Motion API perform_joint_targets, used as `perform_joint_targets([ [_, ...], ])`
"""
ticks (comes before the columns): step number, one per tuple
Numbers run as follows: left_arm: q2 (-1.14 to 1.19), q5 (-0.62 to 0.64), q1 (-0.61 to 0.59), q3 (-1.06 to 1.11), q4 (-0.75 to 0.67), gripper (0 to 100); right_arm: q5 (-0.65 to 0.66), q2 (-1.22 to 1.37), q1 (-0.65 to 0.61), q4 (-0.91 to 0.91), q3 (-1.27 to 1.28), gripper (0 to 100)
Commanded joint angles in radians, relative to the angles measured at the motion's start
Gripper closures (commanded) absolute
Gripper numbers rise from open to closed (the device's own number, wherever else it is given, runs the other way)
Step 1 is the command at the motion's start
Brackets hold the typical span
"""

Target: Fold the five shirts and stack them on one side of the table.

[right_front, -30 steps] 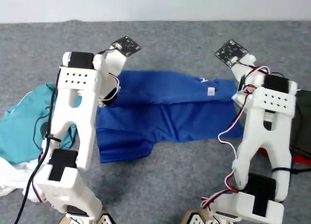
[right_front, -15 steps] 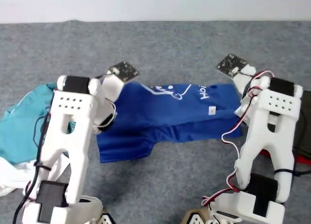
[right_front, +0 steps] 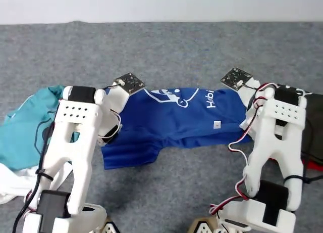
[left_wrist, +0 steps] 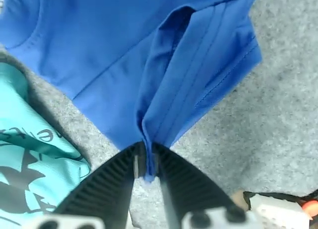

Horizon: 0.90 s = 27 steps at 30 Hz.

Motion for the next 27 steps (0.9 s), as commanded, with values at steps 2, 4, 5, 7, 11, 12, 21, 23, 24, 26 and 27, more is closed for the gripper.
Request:
perform_joint_targets([
  [2,-0.041,-0.006,-0.002,-0.054,0.089,87,0.006,-0.122,0.039,0.074,-0.057,82.1],
  [4,-0.049,-0.005,-0.003,-0.085,0.100,87,0.006,-0.160,0.048,0.097,-0.068,77.5],
  [5,-0.063,-0.005,-0.003,-0.090,0.100,87,0.006,-0.180,0.048,0.105,-0.072,77.0],
  [7,-0.120,-0.009,0.000,-0.094,0.100,87,0.006,-0.219,0.048,0.108,-0.072,77.5],
  [11,-0.242,0.006,-0.003,-0.127,0.051,87,0.000,-0.263,0.042,0.065,-0.071,79.4],
  [12,-0.250,0.044,-0.015,-0.130,0.018,87,-0.021,-0.259,0.041,0.031,-0.071,81.4],
  [21,0.028,0.391,-0.044,-0.165,-0.310,95,-0.331,-0.015,-0.122,-0.378,-0.080,99.1],
  [23,0.127,0.404,-0.041,-0.226,-0.324,99,-0.382,0.051,-0.157,-0.390,-0.107,98.8],
  [24,0.176,0.404,-0.041,-0.260,-0.322,100,-0.411,0.085,-0.171,-0.394,-0.126,98.8],
  [26,0.264,0.405,-0.041,-0.326,-0.310,100,-0.463,0.157,-0.188,-0.387,-0.178,98.8],
  [27,0.304,0.405,-0.041,-0.364,-0.299,100,-0.480,0.193,-0.194,-0.389,-0.203,98.8],
])
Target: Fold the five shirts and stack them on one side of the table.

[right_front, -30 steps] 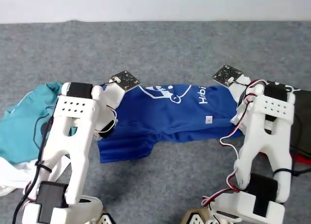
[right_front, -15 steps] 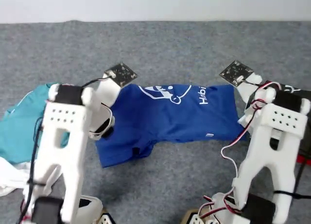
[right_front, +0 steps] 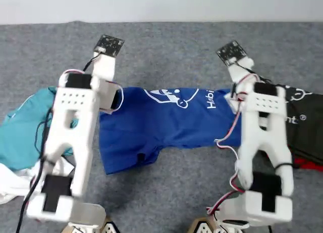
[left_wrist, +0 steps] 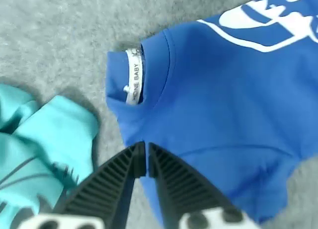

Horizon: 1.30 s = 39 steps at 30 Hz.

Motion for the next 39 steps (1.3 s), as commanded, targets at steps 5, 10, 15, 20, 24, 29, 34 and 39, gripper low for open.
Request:
perform_joint_targets([
  [5,0.249,0.008,-0.002,-0.266,0.017,100,-0.086,0.242,-0.024,-0.021,-0.262,98.8],
  [10,0.416,-0.049,0.003,-0.369,0.020,100,-0.084,0.450,-0.018,-0.021,-0.436,98.8],
  [15,0.588,-0.055,-0.012,-0.472,0.081,100,-0.081,0.651,0.008,-0.013,-0.603,98.8],
  [20,0.729,-0.055,-0.094,-0.625,0.161,100,-0.080,0.791,0.068,-0.010,-0.744,98.8],
  [24,0.786,-0.058,-0.163,-0.774,0.264,100,-0.080,0.842,0.110,0.058,-0.852,98.8],
  [29,0.787,-0.092,-0.132,-0.935,0.391,100,-0.080,0.846,0.108,0.160,-0.964,98.8],
  [34,0.723,-0.084,-0.052,-1.007,0.394,100,-0.080,0.845,0.088,0.303,-1.154,98.8],
  [39,0.575,-0.084,0.032,-0.957,0.394,100,-0.080,0.846,0.059,0.541,-1.359,98.8],
])
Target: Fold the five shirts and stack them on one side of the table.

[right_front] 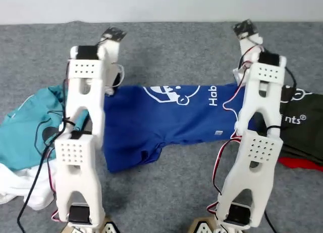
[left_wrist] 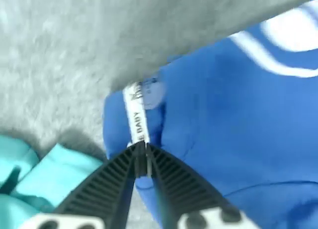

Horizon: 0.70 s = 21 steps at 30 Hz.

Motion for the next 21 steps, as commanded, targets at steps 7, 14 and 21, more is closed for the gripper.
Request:
perform_joint_targets([
  [7,-0.348,-0.008,0.081,0.297,0.031,100,-0.005,-0.002,-0.039,0.440,-0.324,98.8],
  [14,-0.546,-0.009,0.081,0.556,0.029,100,-0.009,-0.113,-0.038,0.449,-0.164,98.3],
  [21,-0.684,-0.006,0.041,0.631,0.028,99,-0.011,-0.328,-0.084,0.443,0.224,98.3],
])
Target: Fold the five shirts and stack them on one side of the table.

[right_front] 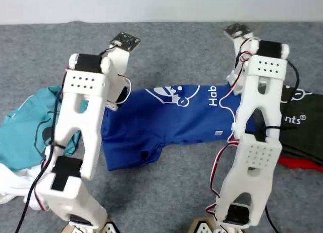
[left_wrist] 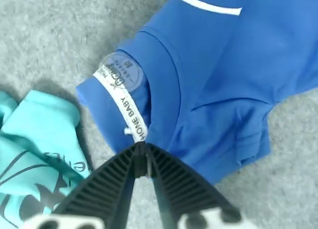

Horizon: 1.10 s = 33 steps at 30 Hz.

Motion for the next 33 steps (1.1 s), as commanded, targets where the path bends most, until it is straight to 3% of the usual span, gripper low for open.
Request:
perform_joint_targets([
  [1,-0.097,-0.006,-0.051,-0.001,0.023,99,-0.011,-0.134,-0.025,0.041,0.124,98.3],
  [7,-0.107,-0.011,-0.204,-0.002,-0.043,97,-0.012,-0.159,-0.041,0.041,0.150,98.5],
  [11,-0.075,-0.011,-0.216,0.001,-0.043,90,-0.012,-0.157,-0.047,0.041,0.152,98.6],
  [18,-0.060,-0.009,-0.213,-0.002,-0.029,89,-0.058,-0.157,-0.047,0.042,0.153,98.7],
  [26,-0.077,-0.003,0.025,0.148,0.025,94,-0.061,-0.216,-0.059,0.042,0.397,98.8],
  [29,-0.037,-0.003,0.109,0.266,-0.041,98,-0.061,-0.214,-0.064,0.018,0.503,98.8],
  [33,0.057,-0.003,0.115,0.386,-0.144,98,-0.058,-0.160,-0.024,-0.079,0.555,98.8],
])
